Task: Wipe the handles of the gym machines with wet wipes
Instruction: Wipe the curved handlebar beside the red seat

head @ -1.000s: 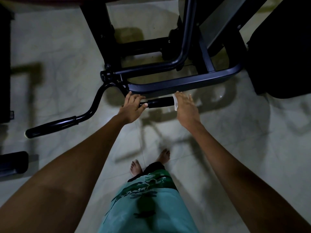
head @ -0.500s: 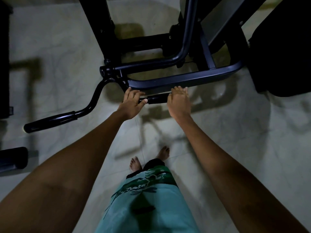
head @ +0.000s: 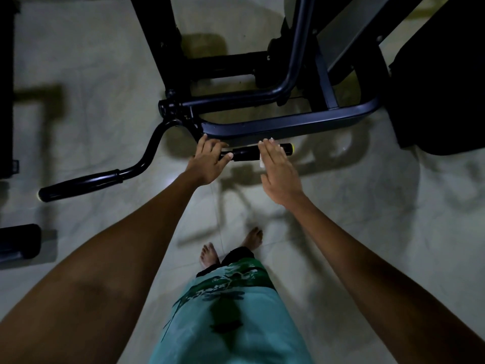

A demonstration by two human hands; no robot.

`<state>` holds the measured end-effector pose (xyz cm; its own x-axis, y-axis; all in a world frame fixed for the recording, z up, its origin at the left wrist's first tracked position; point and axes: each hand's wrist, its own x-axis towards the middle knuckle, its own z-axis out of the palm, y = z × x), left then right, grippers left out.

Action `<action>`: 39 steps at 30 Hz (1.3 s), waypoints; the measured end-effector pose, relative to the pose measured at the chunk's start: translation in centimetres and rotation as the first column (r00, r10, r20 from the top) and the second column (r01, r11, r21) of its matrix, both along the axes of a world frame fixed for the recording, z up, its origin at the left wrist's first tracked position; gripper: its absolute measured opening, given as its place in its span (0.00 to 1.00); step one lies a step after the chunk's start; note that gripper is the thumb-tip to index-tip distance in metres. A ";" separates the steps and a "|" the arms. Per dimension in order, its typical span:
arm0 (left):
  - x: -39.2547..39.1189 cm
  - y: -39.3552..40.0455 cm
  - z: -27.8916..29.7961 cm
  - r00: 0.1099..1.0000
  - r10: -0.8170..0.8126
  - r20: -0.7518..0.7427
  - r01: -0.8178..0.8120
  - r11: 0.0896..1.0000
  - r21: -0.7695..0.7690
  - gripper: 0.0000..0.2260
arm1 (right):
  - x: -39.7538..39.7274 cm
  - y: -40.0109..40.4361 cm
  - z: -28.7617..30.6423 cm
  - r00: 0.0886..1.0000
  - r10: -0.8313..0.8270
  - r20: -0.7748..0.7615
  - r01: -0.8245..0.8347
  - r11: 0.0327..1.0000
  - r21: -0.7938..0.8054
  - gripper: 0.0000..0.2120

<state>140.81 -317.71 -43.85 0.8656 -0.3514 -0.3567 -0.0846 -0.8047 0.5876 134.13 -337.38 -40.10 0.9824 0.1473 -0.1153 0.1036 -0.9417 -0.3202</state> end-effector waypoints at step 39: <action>1.5 1.2 -1.6 0.991 0.128 -0.047 -0.132 0.985 -0.112 0.15 | 2.0 4.4 0.7 0.995 0.016 -0.102 -0.028 0.992 -0.123 0.35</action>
